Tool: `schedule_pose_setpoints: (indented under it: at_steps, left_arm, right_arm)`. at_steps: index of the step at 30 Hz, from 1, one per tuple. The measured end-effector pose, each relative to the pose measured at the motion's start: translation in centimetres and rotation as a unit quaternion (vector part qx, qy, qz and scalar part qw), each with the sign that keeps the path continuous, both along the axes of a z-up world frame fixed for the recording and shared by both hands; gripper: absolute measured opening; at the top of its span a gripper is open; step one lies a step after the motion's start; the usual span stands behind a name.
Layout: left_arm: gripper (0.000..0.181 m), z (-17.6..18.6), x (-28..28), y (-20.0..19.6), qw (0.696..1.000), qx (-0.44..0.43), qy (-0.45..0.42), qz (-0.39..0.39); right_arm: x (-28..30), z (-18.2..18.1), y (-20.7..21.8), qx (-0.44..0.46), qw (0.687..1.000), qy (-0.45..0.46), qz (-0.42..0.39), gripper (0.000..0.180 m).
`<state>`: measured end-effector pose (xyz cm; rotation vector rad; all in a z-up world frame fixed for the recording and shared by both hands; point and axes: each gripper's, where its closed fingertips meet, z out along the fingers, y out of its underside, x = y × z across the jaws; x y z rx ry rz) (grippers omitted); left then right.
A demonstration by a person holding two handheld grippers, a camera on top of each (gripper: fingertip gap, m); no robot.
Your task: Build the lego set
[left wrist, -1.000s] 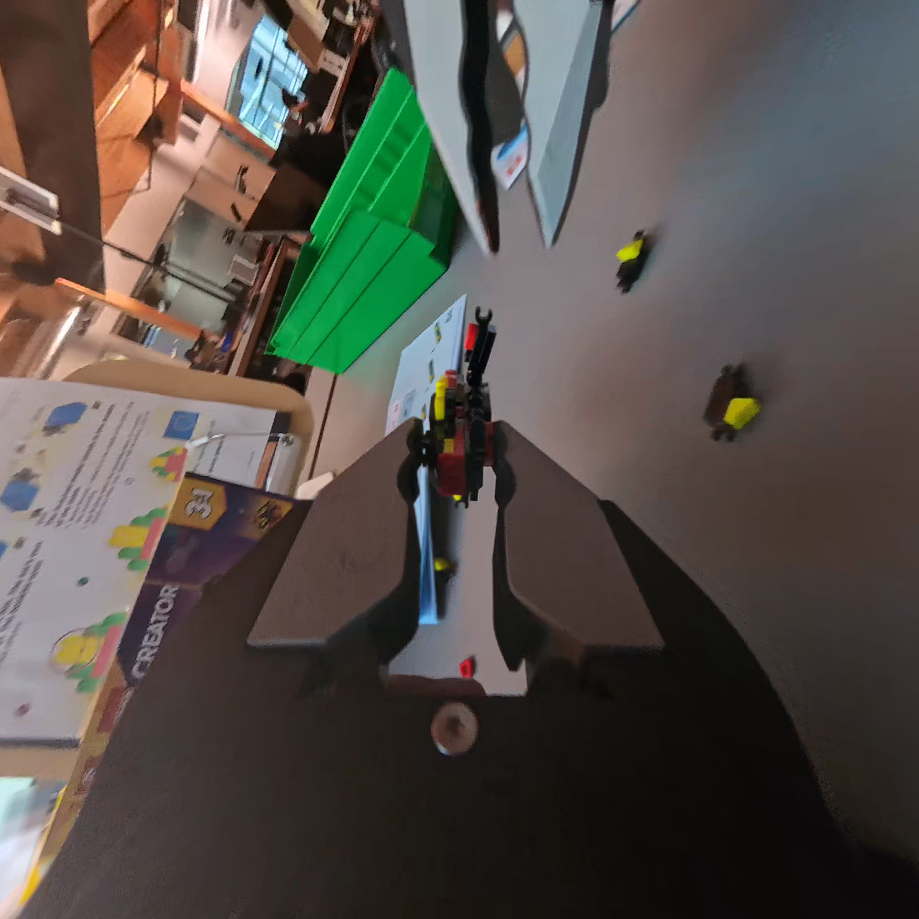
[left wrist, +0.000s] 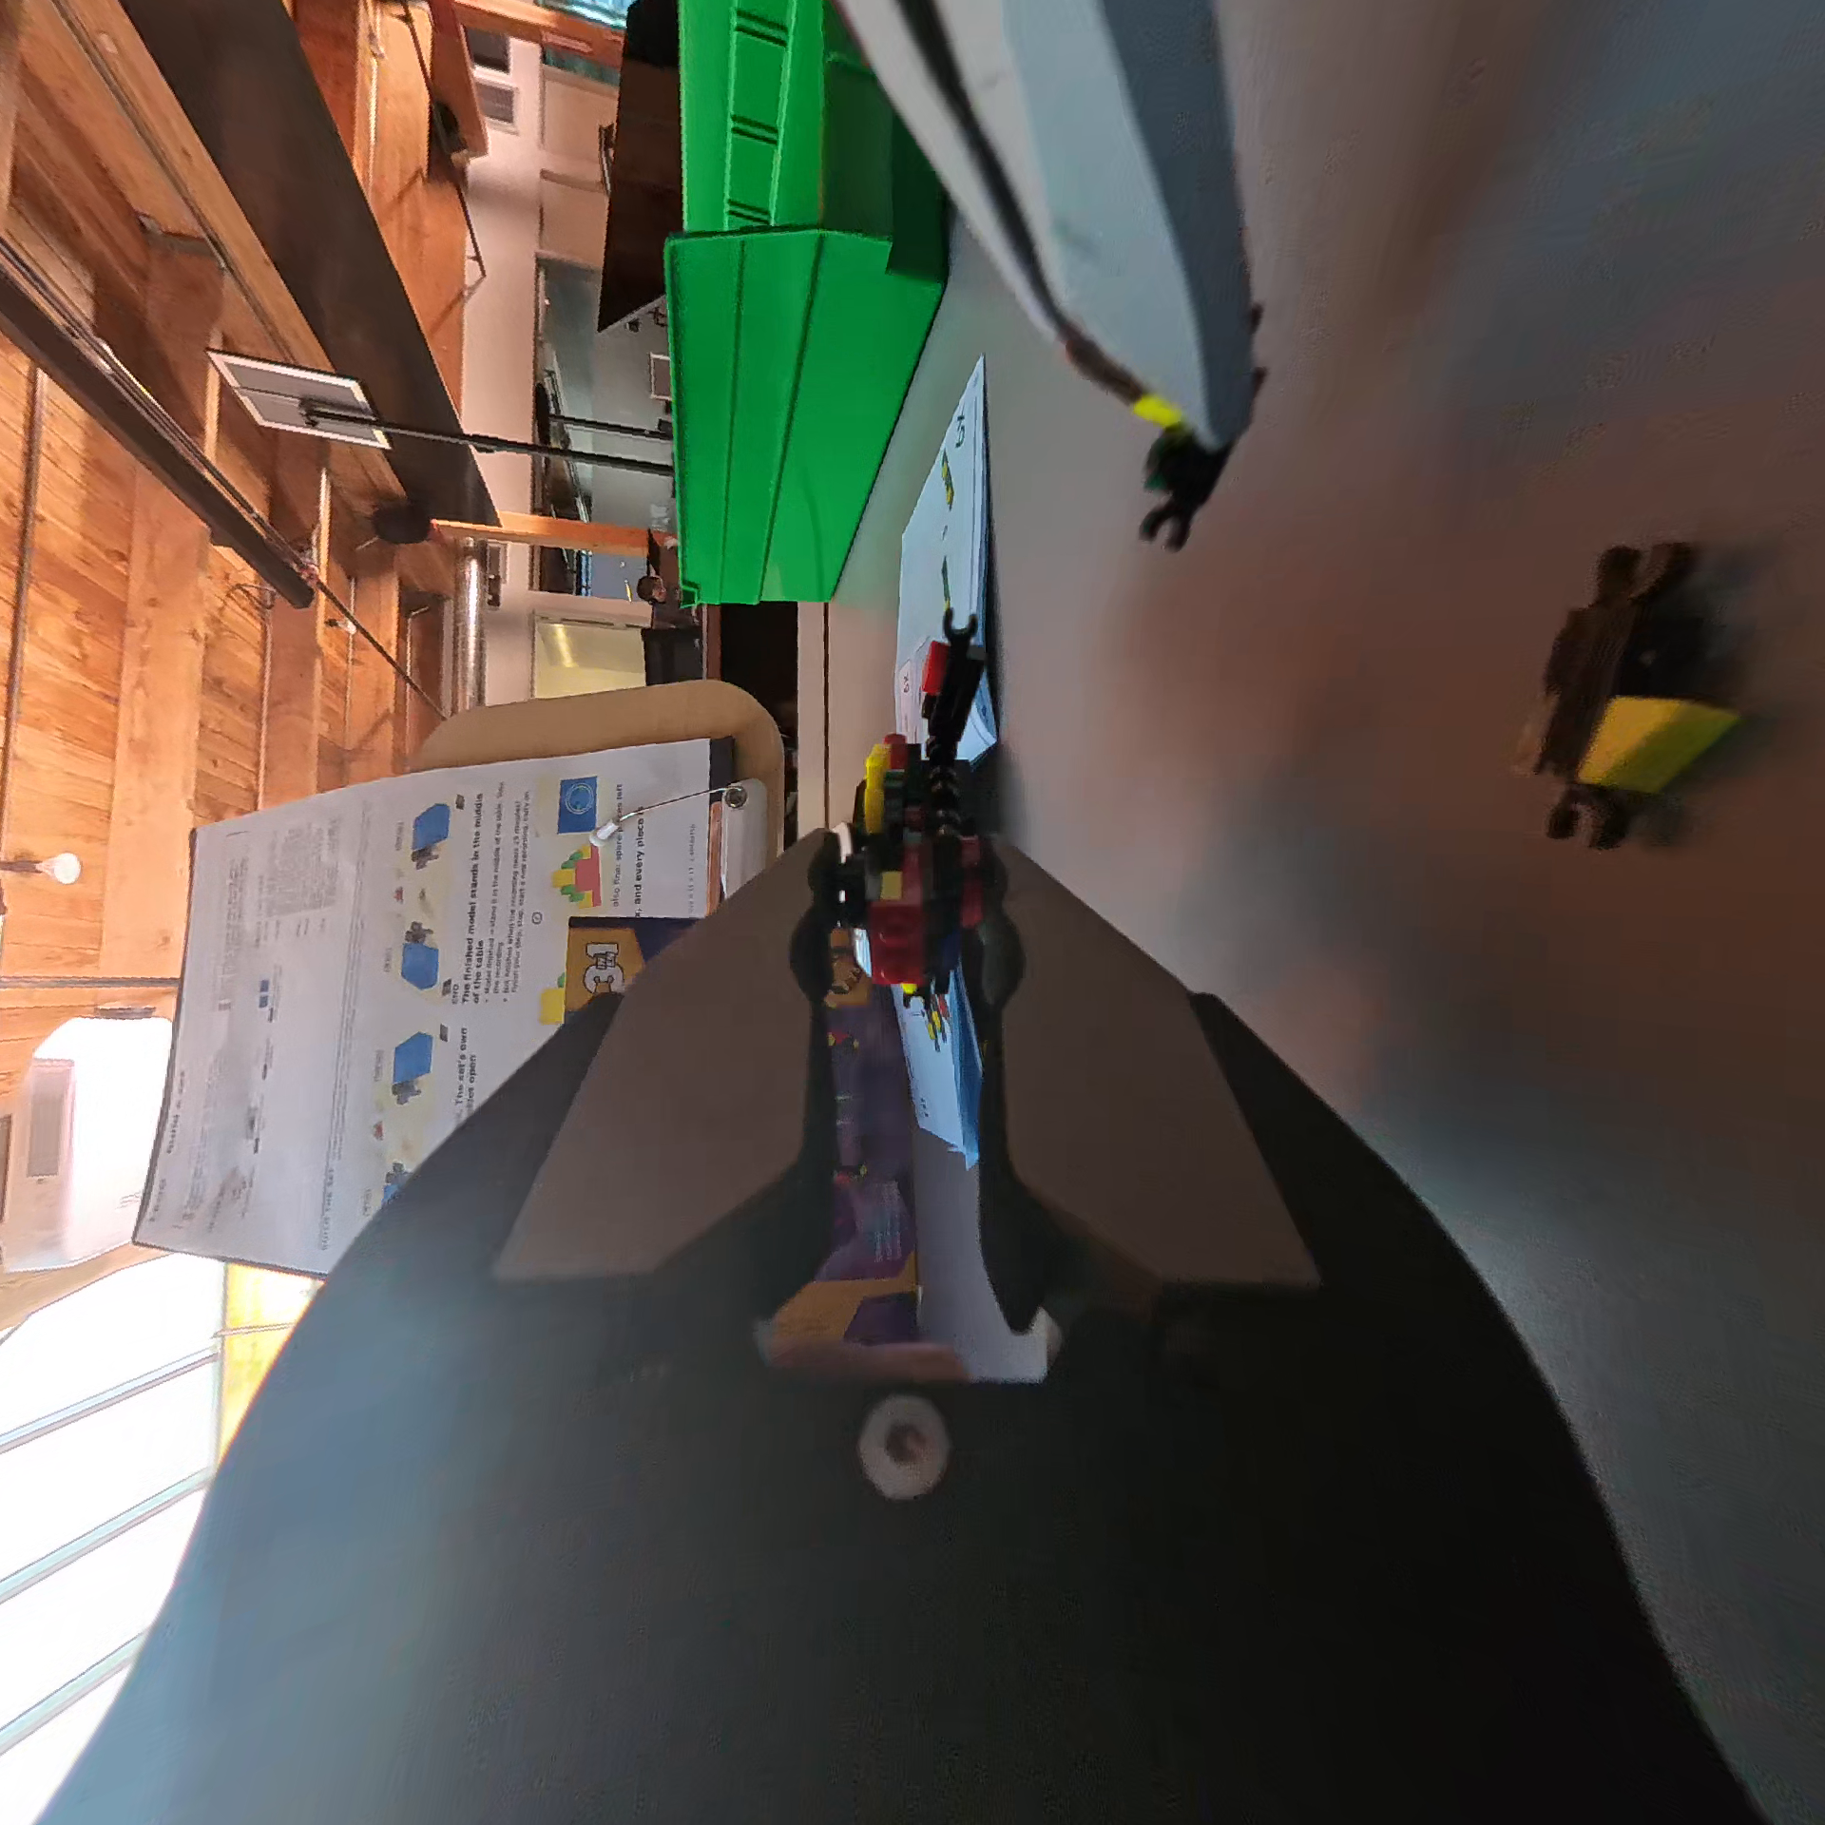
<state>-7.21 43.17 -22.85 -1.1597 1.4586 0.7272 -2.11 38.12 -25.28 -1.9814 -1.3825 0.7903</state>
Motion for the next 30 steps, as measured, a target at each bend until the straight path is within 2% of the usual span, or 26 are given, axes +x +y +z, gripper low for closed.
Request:
schedule_pose_setpoints:
  at_steps: [12,30]
  left_arm:
    - [0.024,-0.8,0.1,0.0,0.999,0.010,0.036,0.006]
    - [0.024,-1.1,0.4,-0.5,1.000,-0.006,0.026,-0.010]
  right_arm:
    - [-2.9,1.0,1.8,0.007,0.998,0.007,-0.060,0.005]
    - [-3.3,1.1,2.1,0.014,0.997,0.006,-0.070,0.005]
